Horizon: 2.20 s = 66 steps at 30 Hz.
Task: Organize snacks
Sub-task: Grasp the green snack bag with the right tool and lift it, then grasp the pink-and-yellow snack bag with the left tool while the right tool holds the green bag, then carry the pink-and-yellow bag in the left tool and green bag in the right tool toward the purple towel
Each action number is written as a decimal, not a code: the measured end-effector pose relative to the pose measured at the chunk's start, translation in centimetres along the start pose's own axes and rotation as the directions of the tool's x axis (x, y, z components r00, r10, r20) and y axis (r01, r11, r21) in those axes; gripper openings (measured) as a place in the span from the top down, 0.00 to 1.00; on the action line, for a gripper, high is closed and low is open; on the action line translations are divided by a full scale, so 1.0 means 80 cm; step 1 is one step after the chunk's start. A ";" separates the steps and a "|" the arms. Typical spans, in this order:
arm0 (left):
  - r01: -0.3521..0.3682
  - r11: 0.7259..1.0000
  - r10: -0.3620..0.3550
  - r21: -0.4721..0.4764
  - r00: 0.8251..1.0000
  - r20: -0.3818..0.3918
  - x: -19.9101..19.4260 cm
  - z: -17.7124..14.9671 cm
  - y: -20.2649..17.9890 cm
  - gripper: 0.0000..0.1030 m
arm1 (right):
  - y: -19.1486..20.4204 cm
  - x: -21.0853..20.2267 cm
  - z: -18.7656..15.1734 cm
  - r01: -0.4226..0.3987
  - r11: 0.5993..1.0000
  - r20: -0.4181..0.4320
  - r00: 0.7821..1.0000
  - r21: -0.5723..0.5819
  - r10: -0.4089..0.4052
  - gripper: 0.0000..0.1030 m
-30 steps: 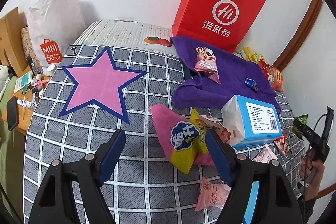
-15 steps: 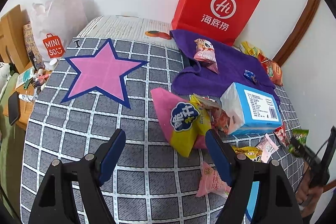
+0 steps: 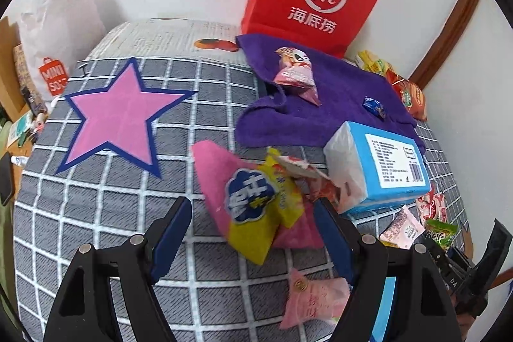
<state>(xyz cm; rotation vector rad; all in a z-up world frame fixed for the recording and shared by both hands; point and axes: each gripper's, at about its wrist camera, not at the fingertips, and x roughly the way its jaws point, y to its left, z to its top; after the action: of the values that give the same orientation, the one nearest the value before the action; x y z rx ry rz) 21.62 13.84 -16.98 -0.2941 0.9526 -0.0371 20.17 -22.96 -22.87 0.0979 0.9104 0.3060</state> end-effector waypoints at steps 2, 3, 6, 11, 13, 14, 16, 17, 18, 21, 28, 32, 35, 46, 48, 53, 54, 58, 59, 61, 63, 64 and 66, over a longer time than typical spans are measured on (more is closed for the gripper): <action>-0.002 1.000 0.002 0.013 1.000 -0.010 0.008 0.002 -0.005 0.25 | -0.003 -0.002 -0.002 -0.006 1.000 0.000 1.000 -0.001 0.006 0.63; -0.009 1.000 0.009 0.021 1.000 -0.018 0.013 0.003 -0.006 0.25 | -0.004 -0.002 -0.003 -0.008 1.000 -0.002 1.000 -0.001 0.008 0.62; -0.026 0.999 0.027 0.030 0.999 -0.042 0.028 0.006 -0.009 0.25 | -0.007 -0.005 -0.001 -0.004 1.000 -0.015 1.000 0.004 0.004 0.61; -0.075 0.997 0.077 0.027 0.995 -0.064 0.048 0.009 -0.007 0.25 | -0.007 -0.011 -0.003 0.020 1.000 -0.048 0.999 -0.016 -0.021 0.52; -0.078 0.997 0.080 0.024 0.994 -0.070 0.056 0.009 -0.005 0.25 | -0.009 -0.012 -0.005 0.007 1.000 -0.071 0.997 -0.002 -0.007 0.52; -0.077 0.997 0.079 0.022 0.994 -0.079 0.060 0.009 -0.005 0.25 | -0.010 -0.012 -0.005 0.009 1.000 -0.073 0.997 0.000 -0.009 0.52; -0.073 0.997 0.074 0.021 0.993 -0.092 0.067 0.008 -0.004 0.25 | -0.010 -0.011 -0.006 0.017 1.000 -0.069 0.997 -0.008 -0.017 0.52; -0.072 0.997 0.074 0.023 0.993 -0.094 0.069 0.007 -0.005 0.25 | -0.010 -0.010 -0.006 0.023 1.000 -0.068 0.997 -0.010 -0.024 0.52; -0.071 0.997 0.073 0.025 0.993 -0.092 0.069 0.006 -0.005 0.26 | -0.010 -0.010 -0.006 0.024 1.000 -0.065 0.998 -0.007 -0.024 0.52; -0.052 0.998 0.053 0.023 0.995 -0.088 0.068 0.004 -0.007 0.35 | -0.014 -0.010 -0.004 0.014 1.000 -0.059 0.998 0.020 -0.013 0.54; -0.033 0.999 0.034 0.016 0.997 -0.076 0.055 0.000 -0.005 0.49 | -0.019 -0.016 -0.003 0.005 0.999 -0.064 0.998 0.054 -0.001 0.63; -0.034 0.999 0.035 0.021 0.997 -0.064 0.040 -0.005 -0.004 0.49 | -0.016 -0.024 -0.003 0.004 0.999 -0.059 0.998 0.054 -0.001 0.63; -0.028 0.999 0.029 0.017 0.998 -0.056 0.029 -0.008 -0.001 0.49 | -0.011 -0.033 -0.001 0.005 0.999 -0.053 0.999 0.047 -0.003 0.63; -0.011 1.000 0.011 0.002 1.000 0.014 -0.031 -0.017 0.007 0.49 | 0.010 -0.069 0.018 0.054 0.998 -0.001 0.999 0.015 -0.054 0.63; -0.008 1.000 0.008 0.002 1.000 0.027 -0.042 -0.018 0.006 0.49 | 0.013 -0.076 0.023 0.063 0.998 0.009 0.998 0.014 -0.063 0.63; -0.003 1.000 0.002 0.010 0.998 0.062 -0.068 -0.021 0.002 0.49 | 0.018 -0.090 0.033 0.082 0.997 0.033 0.996 0.011 -0.083 0.63; -0.002 1.000 0.001 0.012 0.998 0.070 -0.074 -0.022 0.000 0.49 | 0.018 -0.092 0.035 0.085 0.996 0.034 0.996 0.012 -0.086 0.63; 0.006 1.000 -0.008 0.020 0.995 0.097 -0.094 -0.022 -0.007 0.49 | 0.019 -0.101 0.043 0.097 0.995 0.039 0.994 0.023 -0.097 0.63; 0.008 1.000 -0.010 0.022 0.995 0.104 -0.098 -0.022 -0.009 0.49 | 0.018 -0.104 0.046 0.100 0.995 0.040 0.994 0.027 -0.101 0.63; 0.011 1.000 -0.014 0.025 0.993 0.116 -0.108 -0.022 -0.012 0.49 | 0.018 -0.109 0.049 0.100 0.994 0.047 0.994 0.032 -0.102 0.63; 0.012 1.000 -0.016 0.029 0.992 0.127 -0.116 -0.021 -0.016 0.49 | 0.018 -0.116 0.053 0.104 0.994 0.059 0.993 0.036 -0.106 0.63; 0.014 0.999 -0.018 0.030 0.991 0.132 -0.119 -0.021 -0.017 0.49 | 0.017 -0.119 0.056 0.107 0.994 0.065 0.992 0.037 -0.110 0.63; 0.016 0.999 -0.020 0.031 0.990 0.142 -0.126 -0.020 -0.020 0.49 | 0.015 -0.122 0.061 0.116 0.992 0.066 0.991 0.043 -0.119 0.63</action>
<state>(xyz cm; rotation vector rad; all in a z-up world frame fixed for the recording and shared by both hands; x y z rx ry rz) 14.59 13.55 -9.39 -0.2739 0.8073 -0.0463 18.14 -24.57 -12.19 0.0902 0.8510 0.1740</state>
